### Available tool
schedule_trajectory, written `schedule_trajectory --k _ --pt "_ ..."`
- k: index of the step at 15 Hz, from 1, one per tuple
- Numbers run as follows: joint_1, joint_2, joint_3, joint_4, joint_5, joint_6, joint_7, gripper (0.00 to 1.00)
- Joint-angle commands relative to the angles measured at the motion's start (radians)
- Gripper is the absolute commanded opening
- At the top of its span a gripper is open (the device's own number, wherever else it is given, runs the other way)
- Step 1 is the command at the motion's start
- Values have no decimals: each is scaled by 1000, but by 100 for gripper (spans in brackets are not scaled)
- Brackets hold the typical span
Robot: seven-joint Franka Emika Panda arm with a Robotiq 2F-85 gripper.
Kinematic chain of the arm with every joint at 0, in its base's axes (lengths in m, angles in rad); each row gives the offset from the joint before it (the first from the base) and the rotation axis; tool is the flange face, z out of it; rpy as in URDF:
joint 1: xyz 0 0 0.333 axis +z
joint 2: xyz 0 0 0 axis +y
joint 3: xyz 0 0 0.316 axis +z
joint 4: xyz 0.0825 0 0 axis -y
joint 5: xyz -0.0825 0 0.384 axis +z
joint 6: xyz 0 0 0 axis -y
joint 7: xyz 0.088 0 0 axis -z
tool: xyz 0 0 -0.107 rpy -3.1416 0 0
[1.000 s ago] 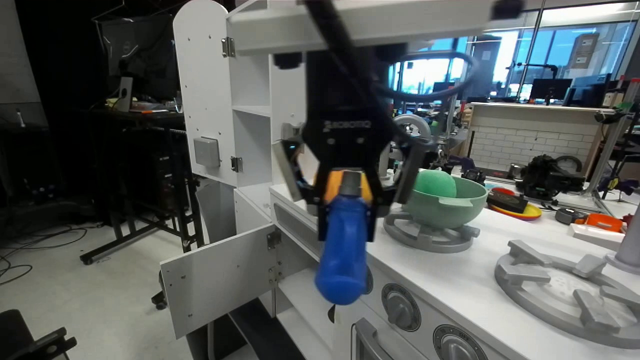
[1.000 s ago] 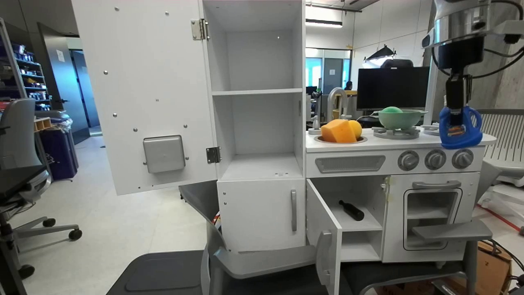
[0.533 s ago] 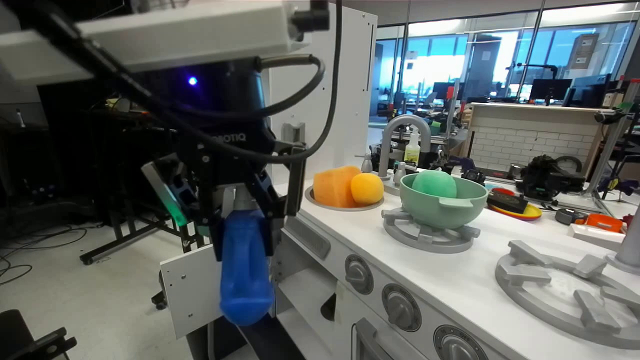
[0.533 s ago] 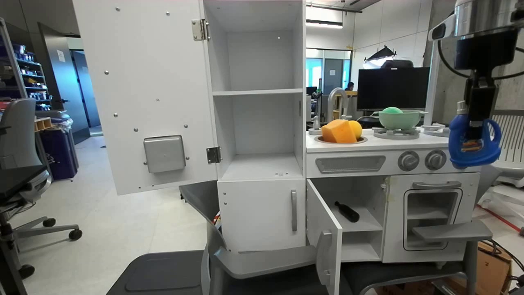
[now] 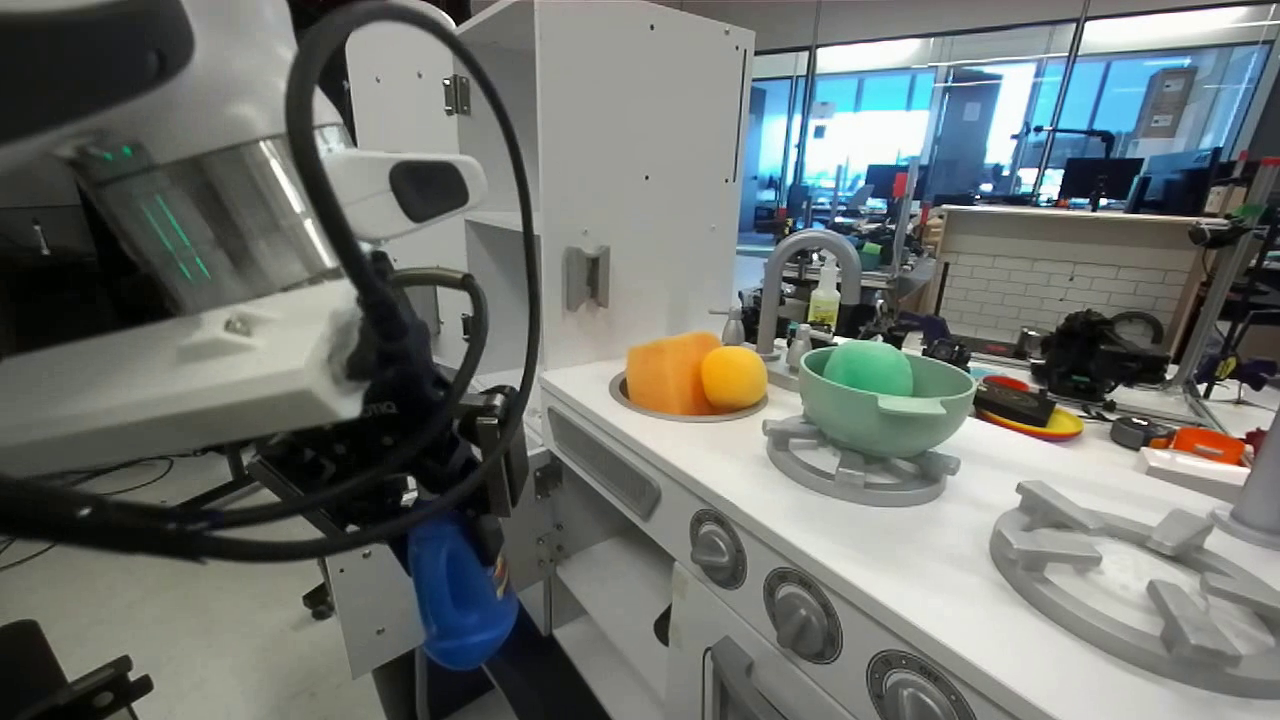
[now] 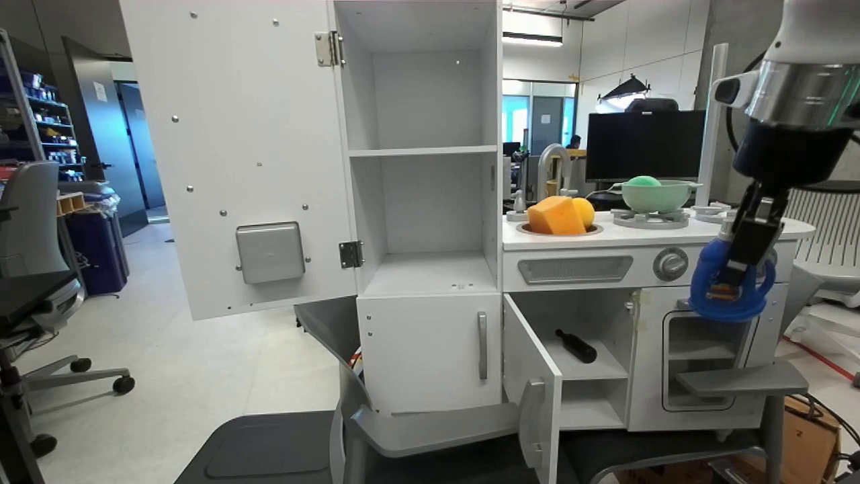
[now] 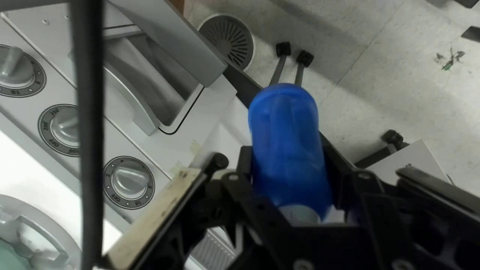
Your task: Open the cabinet under sink, put the black bottle and blue bottle inside the cabinet underneath the sink
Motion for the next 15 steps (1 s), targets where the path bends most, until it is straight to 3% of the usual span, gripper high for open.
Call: schedule_trajectory --k 1,8,11,13,15 --pt "48 106 -86 86 -282 119 282 22" --pt "311 343 -325 414 -783 149 843 22" --pt "396 445 -359 515 -992 130 1075 22" --pt "433 479 -340 515 -1162 61 1234 22" --pt "424 528 -309 499 -1292 26 1323 22"
